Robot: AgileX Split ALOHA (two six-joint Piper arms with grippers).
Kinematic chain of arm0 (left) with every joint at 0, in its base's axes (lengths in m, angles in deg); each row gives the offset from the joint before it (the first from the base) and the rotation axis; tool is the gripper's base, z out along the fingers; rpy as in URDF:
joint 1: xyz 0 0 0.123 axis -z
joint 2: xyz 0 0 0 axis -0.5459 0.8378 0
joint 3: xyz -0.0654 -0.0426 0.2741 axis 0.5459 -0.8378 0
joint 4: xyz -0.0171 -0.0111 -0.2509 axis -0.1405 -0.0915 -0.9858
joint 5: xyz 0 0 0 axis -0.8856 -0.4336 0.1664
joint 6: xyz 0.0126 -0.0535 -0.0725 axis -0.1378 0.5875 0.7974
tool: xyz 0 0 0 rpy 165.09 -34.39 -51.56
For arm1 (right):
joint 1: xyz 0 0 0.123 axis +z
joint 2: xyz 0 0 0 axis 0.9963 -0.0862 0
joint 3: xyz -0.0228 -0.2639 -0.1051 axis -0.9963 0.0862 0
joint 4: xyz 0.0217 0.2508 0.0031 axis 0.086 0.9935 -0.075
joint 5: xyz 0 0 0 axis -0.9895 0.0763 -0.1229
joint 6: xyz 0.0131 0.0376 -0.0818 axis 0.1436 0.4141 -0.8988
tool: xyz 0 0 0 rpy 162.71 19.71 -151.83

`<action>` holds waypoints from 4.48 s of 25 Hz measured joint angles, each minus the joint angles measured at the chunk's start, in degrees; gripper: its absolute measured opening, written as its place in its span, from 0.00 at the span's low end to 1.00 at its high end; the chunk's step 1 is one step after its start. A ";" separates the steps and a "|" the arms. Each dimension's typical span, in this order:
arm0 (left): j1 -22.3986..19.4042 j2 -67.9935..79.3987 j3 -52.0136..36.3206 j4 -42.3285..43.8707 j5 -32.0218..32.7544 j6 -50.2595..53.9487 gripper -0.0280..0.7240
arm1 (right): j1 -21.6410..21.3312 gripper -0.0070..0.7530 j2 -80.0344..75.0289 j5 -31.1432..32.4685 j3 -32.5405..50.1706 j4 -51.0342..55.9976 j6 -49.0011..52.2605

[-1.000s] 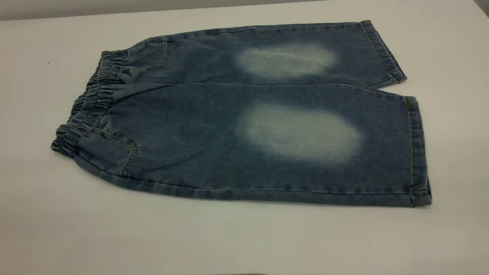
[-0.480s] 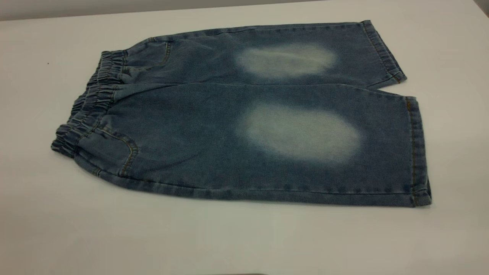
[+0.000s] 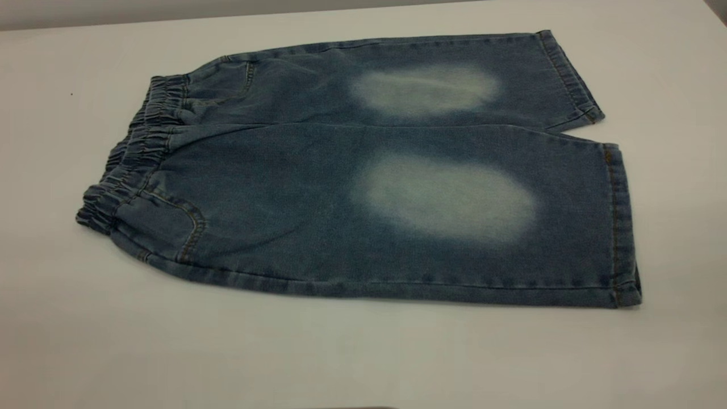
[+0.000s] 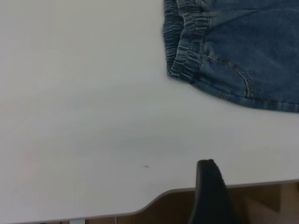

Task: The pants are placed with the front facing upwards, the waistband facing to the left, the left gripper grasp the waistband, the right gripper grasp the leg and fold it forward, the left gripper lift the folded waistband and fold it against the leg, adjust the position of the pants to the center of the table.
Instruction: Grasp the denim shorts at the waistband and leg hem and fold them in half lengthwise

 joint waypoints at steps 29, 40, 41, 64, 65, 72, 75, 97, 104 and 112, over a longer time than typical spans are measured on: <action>0.00 55.67 7.41 1.06 -29.75 4.46 0.66 | 0.00 0.72 -59.30 -28.85 -2.28 24.55 -19.13; 0.00 89.87 15.66 0.58 -41.62 13.21 0.70 | 0.00 0.72 -82.20 -33.90 -6.42 56.09 -43.93; 0.00 92.66 16.90 0.09 -42.01 13.28 0.70 | 0.00 0.72 -83.49 -33.96 -6.93 57.69 -45.28; 0.73 117.10 23.70 -10.85 -47.87 13.23 0.70 | 0.00 0.72 -87.38 -35.43 -8.17 61.81 -49.25; 1.06 117.58 23.70 -11.21 -48.62 13.23 0.70 | 0.00 0.72 -87.38 -35.43 -8.17 61.81 -49.25; 2.60 118.60 24.10 -11.77 -49.81 13.34 0.61 | 0.00 0.72 -87.38 -35.31 -8.17 61.69 -49.25; 2.66 118.76 24.10 -13.11 -50.50 13.34 0.40 | 0.00 0.72 -87.74 -34.46 -7.94 61.57 -49.25; 2.83 115.43 26.12 -13.40 -46.44 13.10 0.13 | 0.00 0.72 -110.06 -35.52 -6.13 59.53 -43.53; 2.83 115.43 26.12 -13.40 -46.44 13.10 0.13 | 0.00 0.72 -115.31 -36.07 -6.36 59.88 -43.70; 2.83 115.43 26.12 -13.40 -46.30 12.98 0.13 | 0.00 0.72 -115.94 -36.01 -6.42 72.18 -55.60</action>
